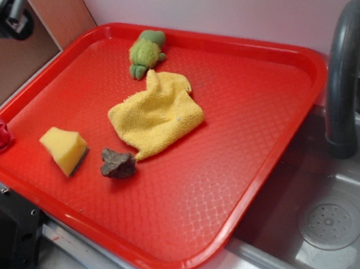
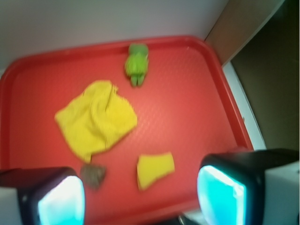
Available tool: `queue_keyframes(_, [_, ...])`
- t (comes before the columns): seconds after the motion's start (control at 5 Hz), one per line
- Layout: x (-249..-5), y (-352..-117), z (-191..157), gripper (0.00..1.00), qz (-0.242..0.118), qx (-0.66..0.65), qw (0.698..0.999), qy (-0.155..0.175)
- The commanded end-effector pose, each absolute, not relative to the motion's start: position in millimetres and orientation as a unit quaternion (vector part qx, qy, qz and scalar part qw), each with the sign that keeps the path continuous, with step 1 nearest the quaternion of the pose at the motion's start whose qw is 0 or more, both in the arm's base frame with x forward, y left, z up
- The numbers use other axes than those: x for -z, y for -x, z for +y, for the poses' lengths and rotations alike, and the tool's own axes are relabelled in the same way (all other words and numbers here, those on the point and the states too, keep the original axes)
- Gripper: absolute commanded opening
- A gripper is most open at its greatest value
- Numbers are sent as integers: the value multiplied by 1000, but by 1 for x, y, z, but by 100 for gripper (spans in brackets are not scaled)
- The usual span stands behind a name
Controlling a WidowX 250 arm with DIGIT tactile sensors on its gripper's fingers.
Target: Grab the green animal.
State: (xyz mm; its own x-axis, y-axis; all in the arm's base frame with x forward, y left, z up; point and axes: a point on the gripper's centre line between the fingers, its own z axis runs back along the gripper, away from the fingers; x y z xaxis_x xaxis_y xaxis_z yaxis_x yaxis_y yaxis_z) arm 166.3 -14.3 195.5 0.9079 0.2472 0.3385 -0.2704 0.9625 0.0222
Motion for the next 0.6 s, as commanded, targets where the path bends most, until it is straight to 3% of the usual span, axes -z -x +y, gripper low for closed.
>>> queue_keyframes(0.0, [-158, -213, -18, 100, -232, -189, 954, -31])
queue_keyframes(0.4, [-122, -255, -11, 100, -247, -219, 943, -36])
